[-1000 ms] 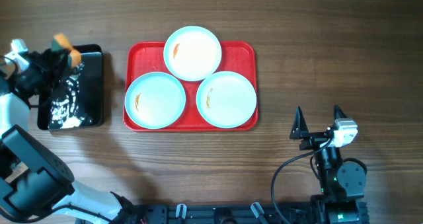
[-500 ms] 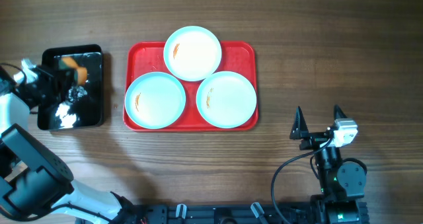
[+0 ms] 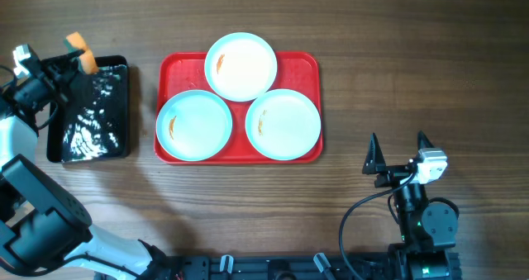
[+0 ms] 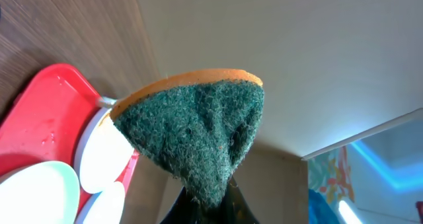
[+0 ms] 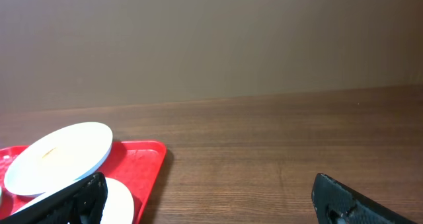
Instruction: Clean dirty plates on tray and stack at the side
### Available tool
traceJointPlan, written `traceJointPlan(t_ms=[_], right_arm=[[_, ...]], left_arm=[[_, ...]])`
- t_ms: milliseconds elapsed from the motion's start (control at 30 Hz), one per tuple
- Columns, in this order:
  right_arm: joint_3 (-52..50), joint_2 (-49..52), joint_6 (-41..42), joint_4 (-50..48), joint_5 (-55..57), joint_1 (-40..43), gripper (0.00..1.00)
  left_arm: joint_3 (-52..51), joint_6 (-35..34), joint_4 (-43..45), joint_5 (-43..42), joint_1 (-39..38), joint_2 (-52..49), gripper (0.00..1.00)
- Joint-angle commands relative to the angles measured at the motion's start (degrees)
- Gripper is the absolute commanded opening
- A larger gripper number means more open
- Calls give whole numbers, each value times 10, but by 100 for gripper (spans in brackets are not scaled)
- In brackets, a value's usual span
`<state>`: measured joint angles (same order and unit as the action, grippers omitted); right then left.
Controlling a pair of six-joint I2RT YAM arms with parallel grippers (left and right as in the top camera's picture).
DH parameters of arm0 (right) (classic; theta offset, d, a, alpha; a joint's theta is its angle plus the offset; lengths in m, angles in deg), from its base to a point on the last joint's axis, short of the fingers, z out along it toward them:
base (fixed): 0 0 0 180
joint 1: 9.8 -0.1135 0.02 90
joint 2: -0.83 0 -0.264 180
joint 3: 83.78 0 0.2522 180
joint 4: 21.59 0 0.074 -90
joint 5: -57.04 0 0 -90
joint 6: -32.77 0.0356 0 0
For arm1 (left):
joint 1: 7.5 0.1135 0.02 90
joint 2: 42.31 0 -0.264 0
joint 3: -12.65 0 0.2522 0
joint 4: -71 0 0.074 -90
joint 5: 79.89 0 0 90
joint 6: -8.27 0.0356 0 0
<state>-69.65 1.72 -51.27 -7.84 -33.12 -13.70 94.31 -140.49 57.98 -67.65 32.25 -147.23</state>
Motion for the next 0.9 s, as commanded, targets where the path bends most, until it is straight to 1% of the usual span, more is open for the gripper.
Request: traceJointPlan(t_ms=[0, 233, 467, 667, 867], right_arm=[[-1, -3, 4, -3, -5, 2, 100], [-1, -3, 4, -3, -5, 2, 100], [-1, -3, 4, -3, -5, 2, 100], [-1, -3, 5, -3, -5, 2, 100], [-1, -3, 4, -3, -5, 2, 100]], left_arm=[[3, -12, 4, -17, 0, -1, 4], [3, -16, -24, 20, 2, -1, 4], [3, -21, -33, 20, 33, -1, 4], [3, -21, -90, 24, 60, -1, 4], [3, -21, -94, 24, 64, -1, 4]])
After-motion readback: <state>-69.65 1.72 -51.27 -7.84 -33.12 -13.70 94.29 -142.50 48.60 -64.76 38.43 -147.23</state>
